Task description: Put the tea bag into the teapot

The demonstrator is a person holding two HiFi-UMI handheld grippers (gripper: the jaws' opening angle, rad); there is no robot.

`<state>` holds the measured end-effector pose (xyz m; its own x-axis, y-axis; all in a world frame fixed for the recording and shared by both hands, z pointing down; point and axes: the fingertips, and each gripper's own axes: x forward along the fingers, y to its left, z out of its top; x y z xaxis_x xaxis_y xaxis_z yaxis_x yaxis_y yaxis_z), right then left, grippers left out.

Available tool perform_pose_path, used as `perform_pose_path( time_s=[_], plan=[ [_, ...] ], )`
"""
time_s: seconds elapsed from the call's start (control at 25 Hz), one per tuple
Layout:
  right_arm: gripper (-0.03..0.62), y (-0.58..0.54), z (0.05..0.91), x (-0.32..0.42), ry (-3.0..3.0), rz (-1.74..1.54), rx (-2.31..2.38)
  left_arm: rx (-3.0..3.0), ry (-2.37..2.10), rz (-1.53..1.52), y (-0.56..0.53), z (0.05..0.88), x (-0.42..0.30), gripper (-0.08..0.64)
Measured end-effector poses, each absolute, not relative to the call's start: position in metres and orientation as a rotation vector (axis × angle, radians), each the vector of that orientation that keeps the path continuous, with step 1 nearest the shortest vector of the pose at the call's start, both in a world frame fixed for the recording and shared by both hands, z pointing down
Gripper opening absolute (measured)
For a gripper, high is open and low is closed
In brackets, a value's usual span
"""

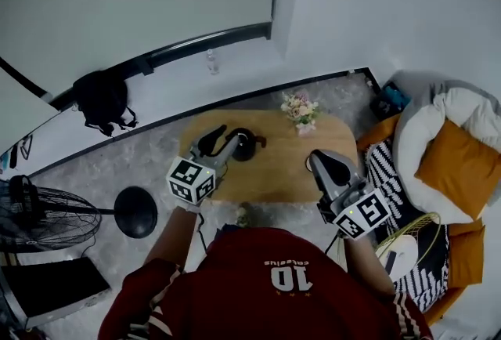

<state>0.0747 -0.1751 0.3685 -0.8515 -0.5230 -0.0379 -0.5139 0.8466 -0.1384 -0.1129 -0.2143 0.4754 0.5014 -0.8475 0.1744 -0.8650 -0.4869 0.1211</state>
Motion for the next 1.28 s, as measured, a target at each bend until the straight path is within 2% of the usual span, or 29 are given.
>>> perform_pose_path(
  time_s=[0.48,0.6,0.88,1.28],
  plan=[
    [0.0,-0.169,0.331,0.08,2.907,-0.174,-0.766,2.64,-1.497,-0.116,-0.164,0.355,-0.09,0.141],
    [0.001,-0.166,0.322,0.081,2.902,-0.146,-0.747,2.664,-1.524,-0.103,-0.154,0.338,-0.086,0.111],
    [0.0,-0.161,0.305,0.085,2.867,-0.095,-0.75,2.681,-1.615,-0.011,-0.137,0.32,-0.079,0.081],
    [0.0,-0.168,0.308,0.093,2.852,-0.085,-0.881,2.606,-1.678,-0.065,-0.133,0.322,-0.082,0.008]
  ],
)
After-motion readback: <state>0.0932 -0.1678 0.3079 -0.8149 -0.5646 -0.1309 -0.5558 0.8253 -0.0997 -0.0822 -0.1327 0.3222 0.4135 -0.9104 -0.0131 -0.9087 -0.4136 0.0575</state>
